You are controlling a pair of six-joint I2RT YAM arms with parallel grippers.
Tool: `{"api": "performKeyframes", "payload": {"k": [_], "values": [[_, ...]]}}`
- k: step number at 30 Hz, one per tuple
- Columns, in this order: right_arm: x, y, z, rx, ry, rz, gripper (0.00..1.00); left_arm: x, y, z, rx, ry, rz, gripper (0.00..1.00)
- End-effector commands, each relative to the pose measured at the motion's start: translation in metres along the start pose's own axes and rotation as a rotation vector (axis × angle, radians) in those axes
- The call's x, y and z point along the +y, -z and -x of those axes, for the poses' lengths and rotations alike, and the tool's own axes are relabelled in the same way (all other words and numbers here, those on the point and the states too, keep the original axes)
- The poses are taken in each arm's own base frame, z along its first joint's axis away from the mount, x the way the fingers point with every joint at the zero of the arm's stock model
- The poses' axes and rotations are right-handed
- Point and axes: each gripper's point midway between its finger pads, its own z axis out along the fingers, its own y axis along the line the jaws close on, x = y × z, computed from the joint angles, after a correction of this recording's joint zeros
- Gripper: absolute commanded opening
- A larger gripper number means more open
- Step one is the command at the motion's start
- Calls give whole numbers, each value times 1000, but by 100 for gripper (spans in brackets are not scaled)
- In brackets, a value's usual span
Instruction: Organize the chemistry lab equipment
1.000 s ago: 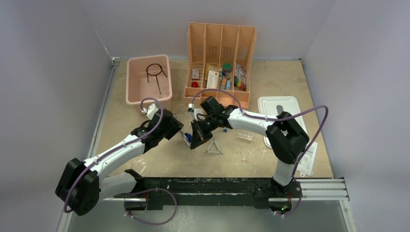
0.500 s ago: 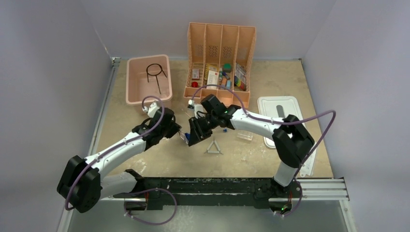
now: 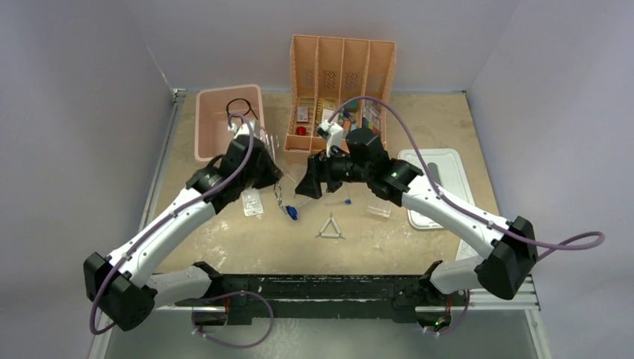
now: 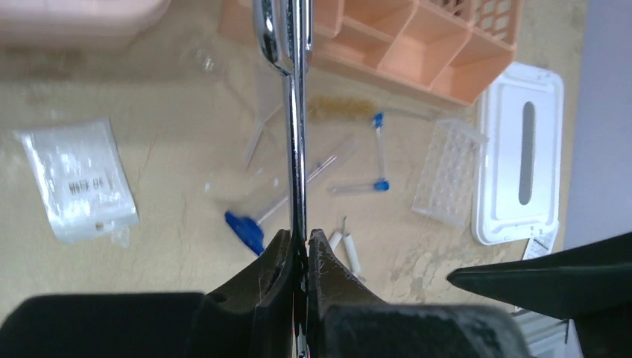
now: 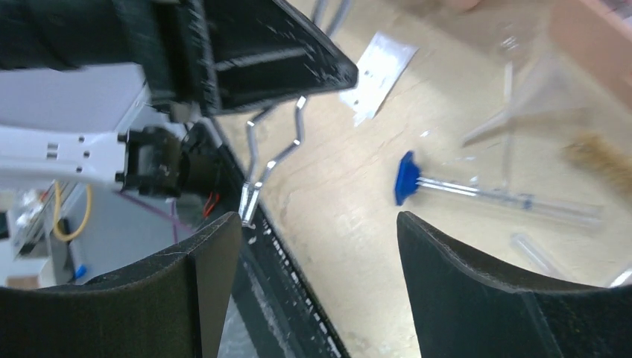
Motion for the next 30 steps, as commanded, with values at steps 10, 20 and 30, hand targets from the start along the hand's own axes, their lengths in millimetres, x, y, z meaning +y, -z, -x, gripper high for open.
{"api": "performKeyframes", "payload": {"k": [10, 20, 30], "values": [[-55, 19, 35, -97, 33, -244, 77, 6, -25, 180, -108, -257, 93, 0], [-101, 12, 36, -57, -42, -327, 76, 126, -88, 231, -19, -111, 256, 0], [-134, 8, 51, -58, -54, -385, 76, 183, -113, 235, 78, -237, 513, 0]]}}
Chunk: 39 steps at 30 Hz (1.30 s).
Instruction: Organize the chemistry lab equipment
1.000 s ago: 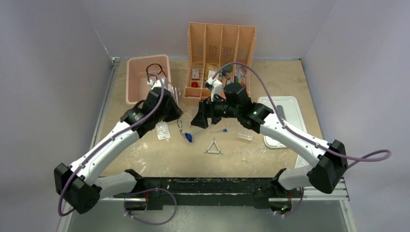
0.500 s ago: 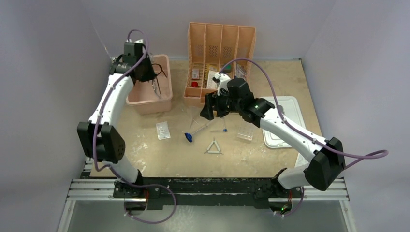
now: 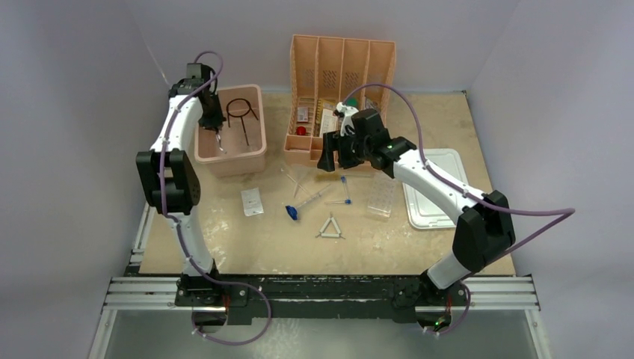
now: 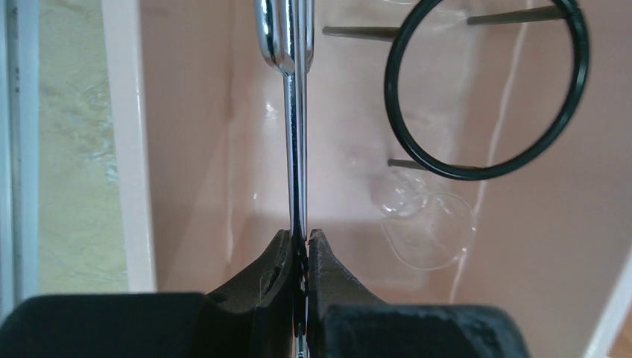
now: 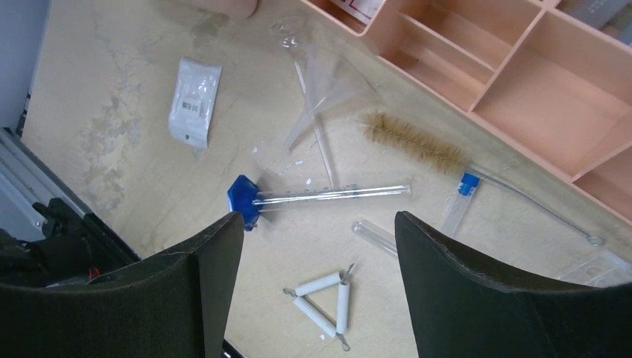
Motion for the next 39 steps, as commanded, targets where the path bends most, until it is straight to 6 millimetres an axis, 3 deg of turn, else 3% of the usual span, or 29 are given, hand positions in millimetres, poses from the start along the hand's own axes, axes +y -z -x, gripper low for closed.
{"api": "performKeyframes", "payload": {"k": [1, 6, 15, 25, 33, 39], "values": [[-1, 8, 33, -81, 29, -10, 76, 12, 8, 25, -63, -92, 92, 0], [-9, 3, 42, -91, 21, -20, 76, 21, -10, 16, -18, -155, 147, 0], [-11, -9, 50, -90, 13, -19, 75, 2, -36, 7, -16, -240, 49, 0], [-14, -13, 52, -83, 5, -30, 75, 9, -64, -5, 14, -260, 74, 0], [-14, -16, 52, -72, 10, -27, 75, 18, -70, -3, -5, -250, 114, 15], [-14, -18, 49, -60, 19, -18, 75, 19, -59, 15, -48, -228, 136, 28]]}}
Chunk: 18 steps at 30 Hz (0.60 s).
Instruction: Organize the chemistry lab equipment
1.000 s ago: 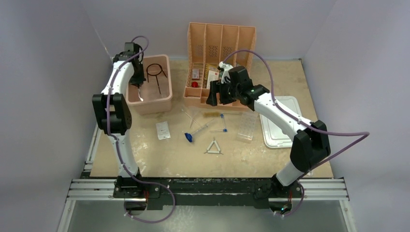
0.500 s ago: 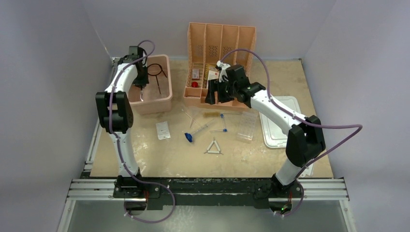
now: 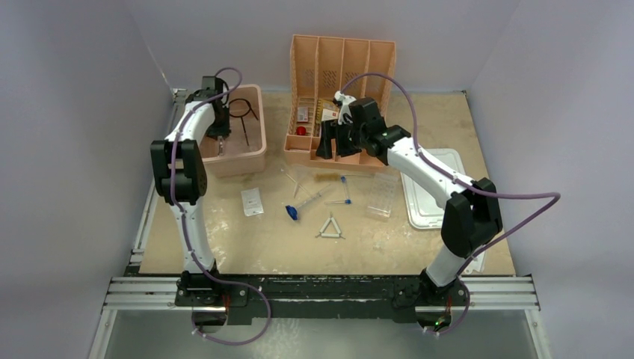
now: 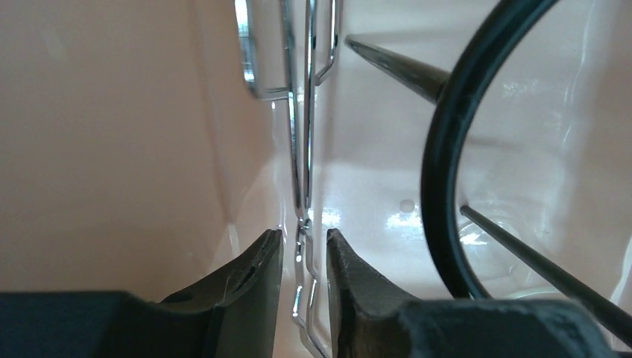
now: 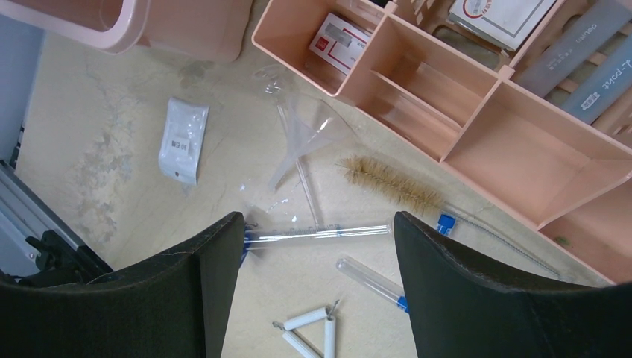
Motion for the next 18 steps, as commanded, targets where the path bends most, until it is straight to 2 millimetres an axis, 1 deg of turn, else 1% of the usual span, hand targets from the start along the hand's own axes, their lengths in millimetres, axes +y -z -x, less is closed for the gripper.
{"api": "performKeyframes", "payload": {"k": [1, 3, 5, 9, 12, 15, 17, 18], "values": [[2, 2, 17, -36, 31, 10, 75, 15, 20, 37, -109, 37, 52, 29], [0, 1, 14, -30, 31, -2, 75, 18, 32, 46, -131, 47, 64, 30], [-3, 0, 12, -31, 30, -10, 74, 21, 48, 54, -159, 63, 67, 32], [-2, 0, 10, -32, 23, -7, 74, 18, 93, 70, -237, 92, 37, 34], [-4, 0, 9, -35, 11, -15, 74, 9, 126, 75, -294, 112, -30, 38], [-7, 1, 10, -47, -22, -41, 73, -20, 158, 71, -344, 80, -121, 42], [-12, 4, 12, -69, -55, -76, 73, -42, 180, 62, -375, 31, -177, 45], [-16, 8, 14, -88, -70, -102, 73, -55, 193, 54, -391, -6, -209, 47]]}}
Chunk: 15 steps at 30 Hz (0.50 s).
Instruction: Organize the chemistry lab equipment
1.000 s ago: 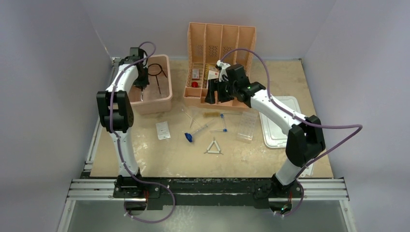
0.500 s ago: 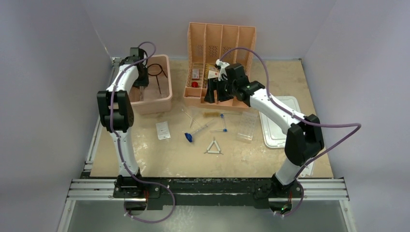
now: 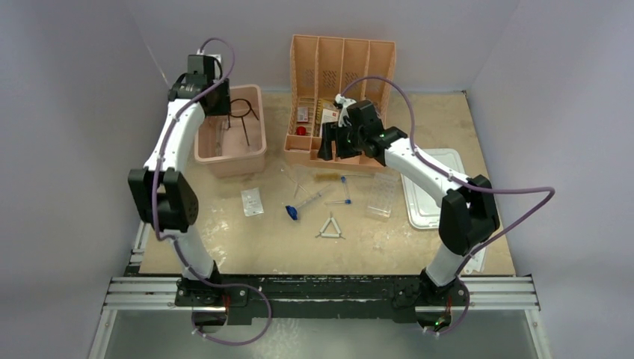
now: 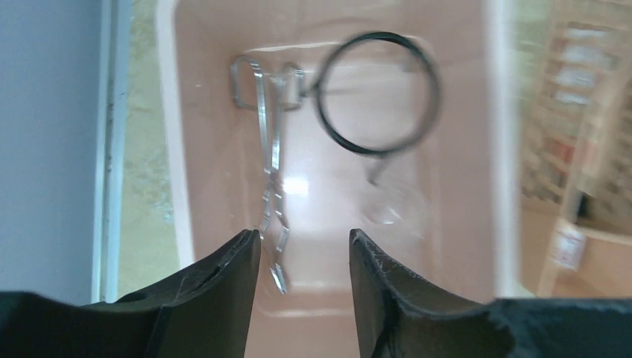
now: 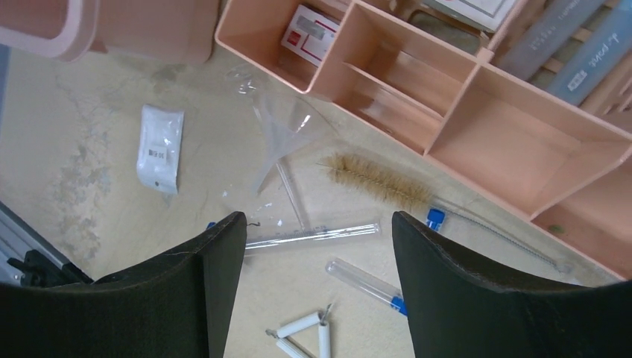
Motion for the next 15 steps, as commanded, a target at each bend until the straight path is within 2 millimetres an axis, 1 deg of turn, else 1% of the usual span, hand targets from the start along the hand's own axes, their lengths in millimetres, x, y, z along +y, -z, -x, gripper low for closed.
{"api": "performKeyframes", "payload": {"k": [1, 4, 7, 8, 9, 10, 12, 15], "values": [[-10, 20, 23, -118, -70, -89, 73, -68, 77, 9, -147, -86, -207, 49], [-20, 32, 29, -174, -98, -143, 73, -115, 107, -12, -174, -144, -360, 56], [-31, 46, 35, -224, -133, -193, 74, -147, 127, -40, -166, -165, -478, 64], [-36, 50, 36, -236, -159, -207, 74, -154, 131, -50, -165, -171, -500, 66], [-41, 53, 35, -245, -180, -221, 74, -166, 137, -60, -168, -185, -535, 68], [-46, 56, 34, -254, -201, -235, 74, -176, 141, -70, -163, -199, -569, 68], [-57, 62, 31, -271, -241, -264, 74, -196, 146, -87, -153, -234, -626, 64], [-74, 69, 24, -279, -312, -303, 74, -227, 148, -122, -86, -341, -681, 61]]}}
